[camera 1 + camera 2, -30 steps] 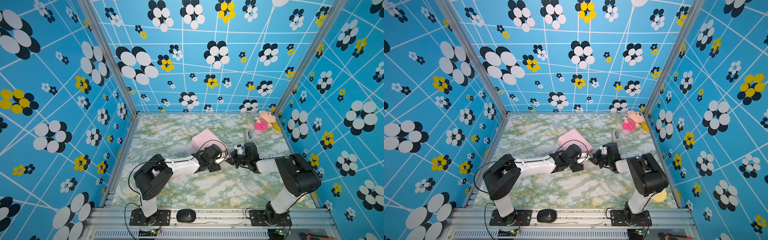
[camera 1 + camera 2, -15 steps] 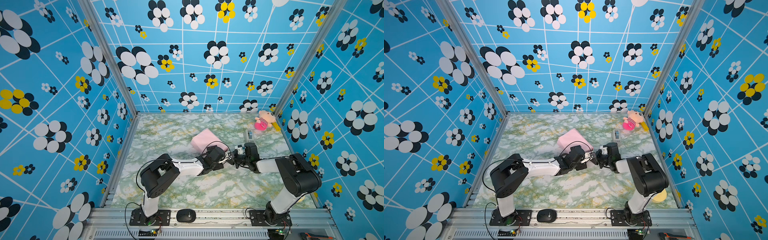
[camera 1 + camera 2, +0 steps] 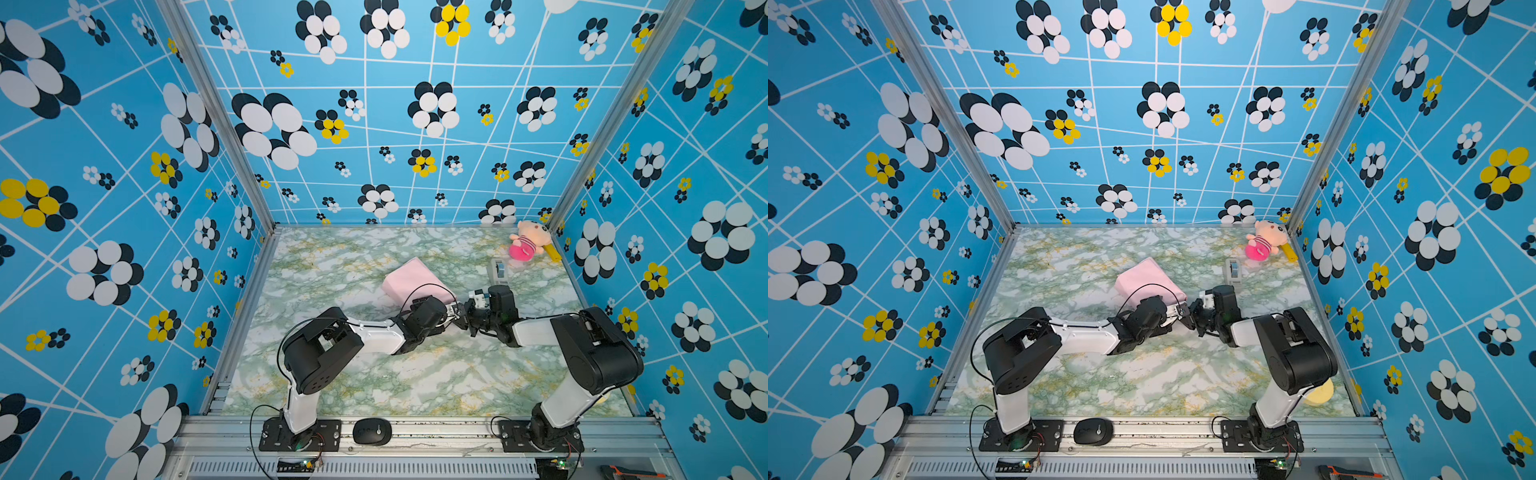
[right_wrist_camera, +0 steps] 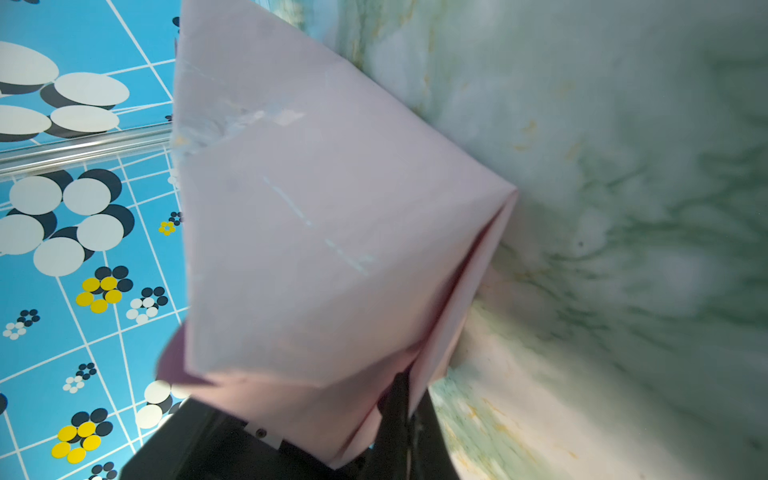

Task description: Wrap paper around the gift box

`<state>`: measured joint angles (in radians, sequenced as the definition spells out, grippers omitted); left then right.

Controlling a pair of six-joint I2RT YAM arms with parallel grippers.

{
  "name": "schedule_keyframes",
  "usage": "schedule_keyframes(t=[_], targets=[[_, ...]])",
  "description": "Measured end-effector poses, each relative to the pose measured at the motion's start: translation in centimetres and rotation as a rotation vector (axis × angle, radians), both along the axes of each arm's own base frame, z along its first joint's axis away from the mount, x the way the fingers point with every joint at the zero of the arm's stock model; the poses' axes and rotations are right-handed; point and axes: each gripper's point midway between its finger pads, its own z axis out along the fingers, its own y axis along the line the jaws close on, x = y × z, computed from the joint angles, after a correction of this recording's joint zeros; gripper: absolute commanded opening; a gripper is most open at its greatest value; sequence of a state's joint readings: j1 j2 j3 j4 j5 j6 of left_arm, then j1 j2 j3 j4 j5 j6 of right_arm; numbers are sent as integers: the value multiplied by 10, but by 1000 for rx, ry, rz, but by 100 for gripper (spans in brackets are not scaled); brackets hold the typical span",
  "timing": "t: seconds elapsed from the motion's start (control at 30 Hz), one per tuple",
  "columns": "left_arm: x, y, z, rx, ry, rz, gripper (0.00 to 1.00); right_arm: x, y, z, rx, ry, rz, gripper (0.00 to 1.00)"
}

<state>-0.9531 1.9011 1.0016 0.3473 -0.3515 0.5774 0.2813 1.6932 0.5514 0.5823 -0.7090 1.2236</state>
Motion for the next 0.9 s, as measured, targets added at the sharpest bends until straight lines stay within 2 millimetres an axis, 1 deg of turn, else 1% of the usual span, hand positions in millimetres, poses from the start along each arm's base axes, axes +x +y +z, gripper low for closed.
schedule_keyframes(t=[0.1,0.13,0.17,0.23,0.27,0.33,0.43,0.5,0.53,0.57,0.67,0.77,0.9], targets=[[0,1,1,-20,0,-6,69,2,1,4,7,-12,-2,12],[1,1,1,-25,-1,-7,69,2,1,6,9,-21,-2,14],[1,1,2,-27,0,-9,68,3,1,7,13,-26,-3,18],[2,2,2,-31,-2,-6,67,4,1,11,17,-35,-5,29],[3,3,2,-33,-2,-3,66,4,1,13,19,-40,-5,34],[5,4,2,-41,1,3,65,4,0,18,21,-57,-9,38],[5,4,3,-53,5,3,63,2,-8,33,15,-106,-29,39],[5,4,4,-61,11,4,63,1,-18,41,2,-138,-56,32],[5,4,4,-68,15,6,62,-1,-23,42,-11,-145,-69,26],[6,4,4,-73,17,7,62,-2,-26,41,-27,-146,-79,20],[6,3,5,-87,27,7,62,-6,-27,30,-59,-120,-84,9],[6,4,6,-103,39,7,61,-9,-23,13,-82,-81,-74,6],[6,4,7,-119,52,4,61,-12,-15,-10,-102,-22,-62,4]])
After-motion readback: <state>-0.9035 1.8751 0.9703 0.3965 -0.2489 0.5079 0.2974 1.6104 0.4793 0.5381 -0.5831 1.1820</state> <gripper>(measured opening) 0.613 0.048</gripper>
